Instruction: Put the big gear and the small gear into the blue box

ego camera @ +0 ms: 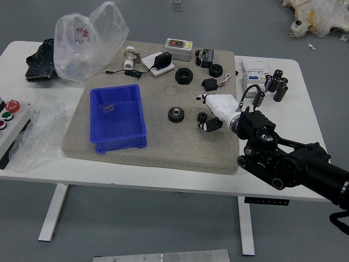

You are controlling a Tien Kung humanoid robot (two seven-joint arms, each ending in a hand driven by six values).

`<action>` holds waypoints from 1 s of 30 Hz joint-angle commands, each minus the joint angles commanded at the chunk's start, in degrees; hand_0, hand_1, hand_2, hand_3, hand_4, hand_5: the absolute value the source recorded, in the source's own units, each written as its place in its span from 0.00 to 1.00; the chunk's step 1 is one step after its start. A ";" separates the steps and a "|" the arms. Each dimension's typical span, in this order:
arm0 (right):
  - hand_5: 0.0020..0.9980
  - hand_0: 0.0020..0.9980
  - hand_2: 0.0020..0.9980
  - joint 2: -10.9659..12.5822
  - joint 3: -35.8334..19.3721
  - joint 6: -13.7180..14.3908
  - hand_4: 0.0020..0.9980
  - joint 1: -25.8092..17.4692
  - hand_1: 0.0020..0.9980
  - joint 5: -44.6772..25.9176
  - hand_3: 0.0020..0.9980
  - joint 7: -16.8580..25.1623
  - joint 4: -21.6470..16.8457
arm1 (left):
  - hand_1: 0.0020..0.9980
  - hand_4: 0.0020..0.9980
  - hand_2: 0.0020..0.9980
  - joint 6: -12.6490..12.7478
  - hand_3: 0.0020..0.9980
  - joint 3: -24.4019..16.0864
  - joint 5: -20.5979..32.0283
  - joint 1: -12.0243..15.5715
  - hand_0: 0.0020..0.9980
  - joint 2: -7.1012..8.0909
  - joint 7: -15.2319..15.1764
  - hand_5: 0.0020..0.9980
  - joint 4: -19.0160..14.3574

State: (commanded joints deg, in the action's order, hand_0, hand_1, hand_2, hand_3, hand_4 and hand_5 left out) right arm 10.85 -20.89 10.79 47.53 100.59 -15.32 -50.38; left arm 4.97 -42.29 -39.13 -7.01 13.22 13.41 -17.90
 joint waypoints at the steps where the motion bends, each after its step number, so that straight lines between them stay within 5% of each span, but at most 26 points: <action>1: 0.14 0.30 0.63 -0.12 0.30 0.03 0.58 0.12 0.47 -0.23 0.69 0.05 0.23 | 0.69 0.72 0.67 -0.01 0.79 -0.02 -0.03 -0.01 0.67 0.00 0.01 0.18 0.00; 4: 0.14 0.30 0.63 -0.58 1.59 0.07 0.58 0.54 0.47 -1.15 0.69 0.24 1.22 | 0.69 0.72 0.67 -0.03 0.79 -0.08 -0.15 -0.02 0.67 -0.01 0.04 0.18 0.00; 5: 0.05 0.31 0.49 -0.69 2.07 0.11 0.33 0.62 0.43 -1.56 0.54 0.33 1.56 | 0.69 0.72 0.67 -0.04 0.79 -0.06 -0.14 -0.01 0.67 -0.02 0.05 0.18 -0.01; 10: 0.05 0.31 0.49 -0.82 3.38 0.30 0.33 0.67 0.43 -2.62 0.54 0.52 2.31 | 0.69 0.72 0.67 -0.10 0.79 -0.15 -0.27 0.05 0.67 -0.05 0.16 0.18 -0.03; 11: 0.00 0.30 0.40 -0.82 3.52 0.30 0.23 0.66 0.40 -2.71 0.41 0.51 2.38 | 0.69 0.72 0.67 -0.11 0.79 -0.12 -0.25 0.05 0.67 -0.05 0.16 0.18 -0.03; 16: 0.00 0.30 0.40 -0.42 3.28 0.62 0.23 0.58 0.40 -2.64 0.41 0.68 1.80 | 0.69 0.72 0.67 -0.07 0.79 0.11 -0.02 -0.03 0.67 -0.06 -0.06 0.18 0.00; 25: 0.00 0.30 0.34 1.50 0.36 0.63 0.18 1.96 0.39 1.34 0.38 0.32 -6.53 | 0.69 0.72 0.67 -0.04 0.79 0.01 -0.11 0.09 0.67 -0.07 -0.17 0.18 0.00; 30: 0.00 0.30 0.33 -0.51 2.92 0.22 0.18 5.53 0.39 4.51 0.38 -0.35 -13.20 | 0.69 0.72 0.67 -0.15 0.79 -0.49 -0.82 0.18 0.67 -0.04 0.10 0.18 -0.04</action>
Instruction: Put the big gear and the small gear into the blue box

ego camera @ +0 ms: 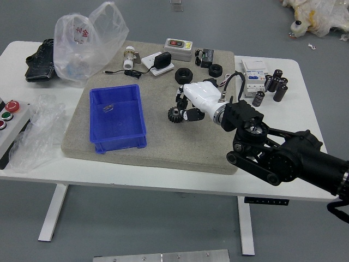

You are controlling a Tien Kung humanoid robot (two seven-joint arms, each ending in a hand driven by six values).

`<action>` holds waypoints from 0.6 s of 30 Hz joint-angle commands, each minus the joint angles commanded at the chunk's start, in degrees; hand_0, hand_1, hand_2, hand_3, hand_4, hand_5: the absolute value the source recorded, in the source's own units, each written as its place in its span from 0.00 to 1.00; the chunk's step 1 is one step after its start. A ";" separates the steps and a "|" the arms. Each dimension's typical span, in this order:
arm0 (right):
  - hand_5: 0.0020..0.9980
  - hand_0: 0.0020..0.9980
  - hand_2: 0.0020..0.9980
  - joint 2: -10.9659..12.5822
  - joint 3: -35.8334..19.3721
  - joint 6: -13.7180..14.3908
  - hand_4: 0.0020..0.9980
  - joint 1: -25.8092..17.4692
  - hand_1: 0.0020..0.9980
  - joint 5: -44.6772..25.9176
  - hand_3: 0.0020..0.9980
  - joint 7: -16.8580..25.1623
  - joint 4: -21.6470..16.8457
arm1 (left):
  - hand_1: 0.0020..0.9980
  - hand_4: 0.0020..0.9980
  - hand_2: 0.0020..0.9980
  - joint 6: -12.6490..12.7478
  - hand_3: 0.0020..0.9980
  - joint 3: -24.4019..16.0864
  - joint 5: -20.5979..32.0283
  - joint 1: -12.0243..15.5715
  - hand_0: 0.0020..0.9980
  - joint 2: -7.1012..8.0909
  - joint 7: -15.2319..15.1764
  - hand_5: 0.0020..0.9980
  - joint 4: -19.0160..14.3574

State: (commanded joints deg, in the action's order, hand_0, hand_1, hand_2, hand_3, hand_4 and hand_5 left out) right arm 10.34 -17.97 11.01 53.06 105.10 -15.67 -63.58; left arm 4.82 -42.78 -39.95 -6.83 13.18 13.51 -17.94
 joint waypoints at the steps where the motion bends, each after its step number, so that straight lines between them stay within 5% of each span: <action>1: 0.00 0.30 0.33 -0.88 0.99 -0.08 0.18 0.88 0.39 0.55 0.38 -0.09 -1.30 | 0.69 0.72 0.67 -0.05 0.79 -0.12 -0.21 -0.02 0.67 0.01 0.07 0.18 -0.01; 4: 0.00 0.30 0.33 -3.53 3.90 -0.08 0.18 3.07 0.39 1.68 0.38 -0.13 -4.51 | 0.69 0.72 0.67 -0.15 0.79 -0.37 -0.70 -0.10 0.67 0.04 0.19 0.18 -0.03; 5: 0.00 0.32 0.44 -4.46 4.90 -0.05 0.24 3.75 0.42 1.92 0.39 -0.06 -5.10 | 0.69 0.72 0.67 -0.17 0.79 -0.43 -0.81 -0.13 0.67 0.05 0.22 0.18 -0.03; 10: 0.00 0.32 0.44 -8.72 10.04 0.46 0.24 6.42 0.42 2.82 0.39 0.46 -5.45 | 0.69 0.72 0.67 -0.33 0.79 -0.93 -1.50 -0.18 0.67 0.16 0.60 0.18 -0.10; 11: 0.00 0.33 0.57 -9.26 10.61 0.58 0.21 6.69 0.51 2.96 0.40 0.53 -5.25 | 0.69 0.72 0.67 -0.35 0.79 -1.05 -1.63 -0.18 0.67 0.18 0.69 0.17 -0.11; 12: 0.00 0.33 0.57 -9.87 11.14 0.74 0.21 6.95 0.51 3.14 0.40 0.62 -4.89 | 0.69 0.72 0.67 -0.37 0.79 -1.18 -1.78 -0.17 0.67 0.20 0.79 0.17 -0.12; 18: 0.00 0.34 0.58 -10.34 11.24 1.84 0.21 7.42 0.52 3.01 0.40 1.20 -1.85 | 0.69 0.72 0.67 -0.42 0.79 -1.39 -2.05 -0.20 0.67 0.20 0.95 0.17 -0.17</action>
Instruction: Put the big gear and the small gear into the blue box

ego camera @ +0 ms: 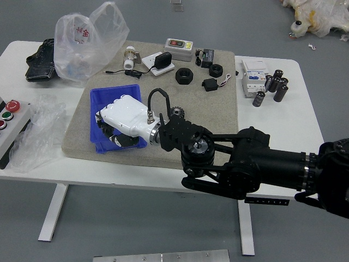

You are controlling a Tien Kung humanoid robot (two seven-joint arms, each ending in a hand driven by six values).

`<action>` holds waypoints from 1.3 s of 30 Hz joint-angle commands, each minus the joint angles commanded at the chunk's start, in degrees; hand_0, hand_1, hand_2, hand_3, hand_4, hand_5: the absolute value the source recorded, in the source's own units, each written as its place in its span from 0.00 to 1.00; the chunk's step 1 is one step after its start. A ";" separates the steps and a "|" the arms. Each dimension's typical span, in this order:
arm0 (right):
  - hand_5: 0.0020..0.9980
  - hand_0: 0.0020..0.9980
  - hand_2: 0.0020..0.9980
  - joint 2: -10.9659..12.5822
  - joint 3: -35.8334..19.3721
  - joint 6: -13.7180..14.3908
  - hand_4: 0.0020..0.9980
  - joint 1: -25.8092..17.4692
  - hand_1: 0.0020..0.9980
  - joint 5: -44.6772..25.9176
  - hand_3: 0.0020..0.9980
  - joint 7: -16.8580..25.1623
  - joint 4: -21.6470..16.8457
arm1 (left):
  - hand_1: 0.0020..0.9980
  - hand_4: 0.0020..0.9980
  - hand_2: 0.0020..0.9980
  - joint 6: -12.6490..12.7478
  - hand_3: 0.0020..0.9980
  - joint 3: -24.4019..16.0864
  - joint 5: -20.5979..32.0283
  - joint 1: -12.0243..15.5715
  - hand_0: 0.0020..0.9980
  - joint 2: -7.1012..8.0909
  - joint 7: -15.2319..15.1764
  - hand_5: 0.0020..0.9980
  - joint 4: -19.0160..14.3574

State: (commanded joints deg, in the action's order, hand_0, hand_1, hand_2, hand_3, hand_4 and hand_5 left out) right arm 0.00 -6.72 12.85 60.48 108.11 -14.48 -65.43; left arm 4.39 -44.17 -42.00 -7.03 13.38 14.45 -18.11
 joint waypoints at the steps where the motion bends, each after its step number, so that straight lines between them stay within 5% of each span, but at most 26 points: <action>1: 0.00 0.34 0.58 0.00 -0.04 0.12 0.21 0.04 0.52 -0.12 0.40 0.08 0.43 | 0.69 0.72 0.67 -0.01 0.79 -0.02 -0.03 0.00 0.67 -0.01 0.02 0.17 0.00; 10: 0.00 0.35 0.59 0.00 0.82 0.58 0.21 0.09 0.54 -1.67 0.40 0.49 4.18 | 0.69 0.72 0.67 -0.04 0.78 -0.03 -0.16 -0.13 0.67 -0.14 0.01 0.17 -0.04; 11: 0.02 0.41 0.72 0.00 0.82 0.53 0.52 0.11 0.67 -1.73 0.58 0.49 4.48 | 0.69 0.72 0.67 -0.06 0.78 0.05 -0.10 -0.16 0.67 -0.15 0.00 0.17 -0.05; 16: 0.02 0.41 0.72 0.00 0.37 -0.19 0.52 0.30 0.67 -1.65 0.58 0.19 5.91 | 0.69 0.72 0.67 -0.16 0.78 0.56 0.31 -0.32 0.67 -0.18 -0.24 0.17 -0.14; 17: 0.16 0.47 0.84 0.00 0.32 -0.30 0.56 0.34 0.76 -1.59 0.70 0.07 6.14 | 0.69 0.72 0.67 -0.16 0.78 0.60 0.33 -0.34 0.67 -0.19 -0.30 0.17 -0.14; 22: 0.16 0.47 0.84 0.00 0.28 -0.62 0.56 0.42 0.76 -1.60 0.70 -0.24 6.94 | 0.69 0.72 0.67 -0.23 0.78 0.42 0.03 -0.34 0.67 -0.25 -0.36 0.17 -0.18; 23: 0.21 0.48 0.87 0.00 0.31 -0.68 0.70 0.41 0.78 -1.64 0.84 -0.27 6.99 | 0.69 0.72 0.67 -0.24 0.78 0.33 -0.06 -0.32 0.67 -0.26 -0.33 0.18 -0.18; 39: 0.21 0.48 0.87 0.21 -3.89 -0.18 0.72 -0.06 0.78 -3.89 0.85 -0.31 8.97 | 0.68 0.72 0.67 -0.21 0.78 0.05 -0.35 -0.30 0.66 -0.42 -0.42 0.18 -0.16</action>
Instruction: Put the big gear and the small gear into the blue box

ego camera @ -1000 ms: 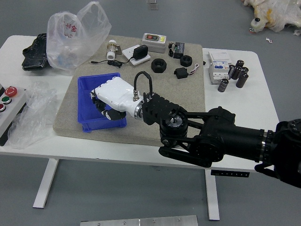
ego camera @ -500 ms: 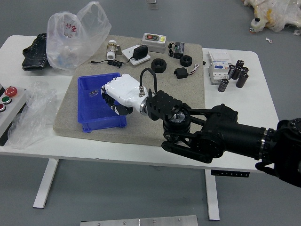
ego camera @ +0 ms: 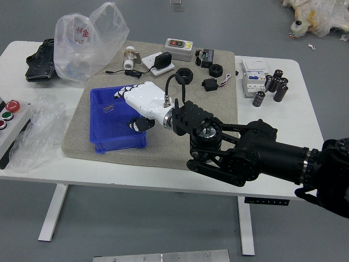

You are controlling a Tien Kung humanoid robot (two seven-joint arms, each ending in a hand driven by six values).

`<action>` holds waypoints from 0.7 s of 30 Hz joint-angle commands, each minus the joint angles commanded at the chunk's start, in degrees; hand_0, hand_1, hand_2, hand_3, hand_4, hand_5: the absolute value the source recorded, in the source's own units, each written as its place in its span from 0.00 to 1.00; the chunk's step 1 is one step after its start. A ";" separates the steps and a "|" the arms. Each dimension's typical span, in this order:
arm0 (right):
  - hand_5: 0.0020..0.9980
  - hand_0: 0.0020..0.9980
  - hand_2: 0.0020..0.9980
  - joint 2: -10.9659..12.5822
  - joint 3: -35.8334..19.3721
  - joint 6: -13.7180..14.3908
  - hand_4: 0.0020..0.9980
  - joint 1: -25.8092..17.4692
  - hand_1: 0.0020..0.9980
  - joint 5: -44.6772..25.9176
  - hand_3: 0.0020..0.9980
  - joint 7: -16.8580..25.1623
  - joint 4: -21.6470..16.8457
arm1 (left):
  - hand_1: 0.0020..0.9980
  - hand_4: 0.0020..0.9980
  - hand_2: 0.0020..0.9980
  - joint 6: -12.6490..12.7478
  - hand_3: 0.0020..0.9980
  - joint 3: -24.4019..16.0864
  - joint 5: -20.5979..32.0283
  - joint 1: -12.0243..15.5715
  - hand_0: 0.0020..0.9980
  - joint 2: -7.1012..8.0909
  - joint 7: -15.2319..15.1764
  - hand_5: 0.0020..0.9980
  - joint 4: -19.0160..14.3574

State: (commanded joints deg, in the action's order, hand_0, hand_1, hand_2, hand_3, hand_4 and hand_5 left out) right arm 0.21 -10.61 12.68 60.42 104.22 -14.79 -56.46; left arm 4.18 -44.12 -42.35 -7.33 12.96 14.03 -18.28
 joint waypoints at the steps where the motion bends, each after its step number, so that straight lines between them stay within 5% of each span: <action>1: 0.21 0.48 0.87 0.19 -0.47 -0.03 0.72 0.01 0.78 -0.56 0.85 0.00 0.82 | 0.68 0.72 0.67 -0.01 0.78 -0.04 -0.04 0.00 0.66 0.00 0.02 0.18 0.00; 13: 0.23 0.48 0.86 1.53 1.01 -2.92 0.76 1.45 0.77 -7.63 0.85 -0.45 10.04 | 0.68 0.71 0.67 -0.17 0.77 -0.31 -0.51 -0.10 0.66 0.02 0.16 0.18 0.03; 14: 0.35 0.49 0.89 1.49 1.34 -3.14 0.89 1.49 0.78 -8.02 0.90 -0.49 10.47 | 0.68 0.71 0.67 -0.18 0.77 -0.32 -0.53 -0.11 0.66 0.02 0.16 0.18 0.03; 19: 0.35 0.49 0.89 1.24 3.52 -4.56 0.89 1.59 0.78 -10.77 0.90 -0.61 13.07 | 0.68 0.71 0.67 -0.28 0.77 -0.63 -0.89 -0.09 0.66 0.04 0.40 0.18 0.02; 21: 0.43 0.49 0.91 1.02 4.83 -5.09 0.96 1.66 0.79 -12.24 0.93 -0.62 14.43 | 0.68 0.71 0.67 -0.33 0.77 -0.77 -1.06 -0.12 0.66 0.07 0.49 0.18 0.02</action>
State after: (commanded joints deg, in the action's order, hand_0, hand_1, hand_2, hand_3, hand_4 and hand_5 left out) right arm 1.23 -5.78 7.59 62.07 91.98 -15.41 -42.03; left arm 3.86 -44.90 -43.41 -7.45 13.03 14.52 -18.26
